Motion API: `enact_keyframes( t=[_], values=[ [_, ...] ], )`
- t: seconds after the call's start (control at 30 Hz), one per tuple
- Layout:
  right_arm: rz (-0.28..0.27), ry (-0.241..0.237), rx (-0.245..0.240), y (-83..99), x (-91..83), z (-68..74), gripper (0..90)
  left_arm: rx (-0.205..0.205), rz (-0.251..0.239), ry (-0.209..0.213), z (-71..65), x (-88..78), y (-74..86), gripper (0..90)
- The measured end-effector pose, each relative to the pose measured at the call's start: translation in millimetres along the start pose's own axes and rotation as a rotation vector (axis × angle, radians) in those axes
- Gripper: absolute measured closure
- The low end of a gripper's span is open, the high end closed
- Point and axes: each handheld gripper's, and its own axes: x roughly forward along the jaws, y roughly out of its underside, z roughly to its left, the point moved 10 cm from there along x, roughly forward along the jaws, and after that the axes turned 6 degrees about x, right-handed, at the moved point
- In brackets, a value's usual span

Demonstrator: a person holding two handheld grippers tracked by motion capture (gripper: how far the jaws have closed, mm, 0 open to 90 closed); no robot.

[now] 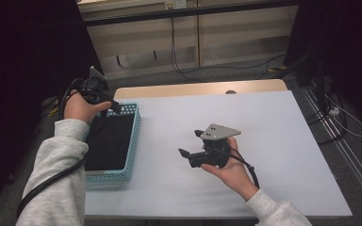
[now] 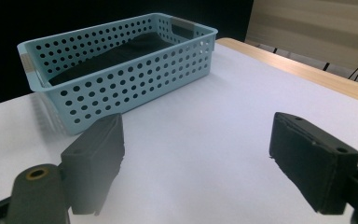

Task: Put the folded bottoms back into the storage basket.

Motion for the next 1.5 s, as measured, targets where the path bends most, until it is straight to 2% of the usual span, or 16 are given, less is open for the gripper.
enact_keyframes(
  t=[0.23,0.57,0.97,1.0,1.27,1.33,1.5],
  values=[
    [0.019,0.003,0.007,8.4,-6.3,-3.9,16.1,0.048,-0.022,0.028,-20.0,0.4,-5.5,25.5],
    [0.032,0.007,0.013,16.5,-17.8,-7.4,16.0,0.093,-0.036,0.058,-42.6,3.0,-1.0,25.0],
    [0.055,0.025,0.038,32.1,-31.1,-24.2,16.0,0.139,-0.055,0.109,-70.0,13.3,3.4,23.2],
    [0.059,0.028,0.038,34.0,-32.2,-26.3,16.0,0.162,-0.049,0.111,-70.5,14.0,3.9,23.0],
    [0.077,0.045,0.060,46.9,-41.4,-39.4,16.3,0.167,-0.065,0.142,-84.4,21.5,6.3,22.8],
    [0.084,0.048,0.065,51.2,-43.6,-42.7,16.4,0.186,-0.066,0.143,-87.4,23.6,6.7,22.7],
    [0.109,0.056,0.071,61.0,-49.2,-50.0,16.6,0.188,-0.081,0.165,-98.0,25.9,6.9,22.4]
  ],
)
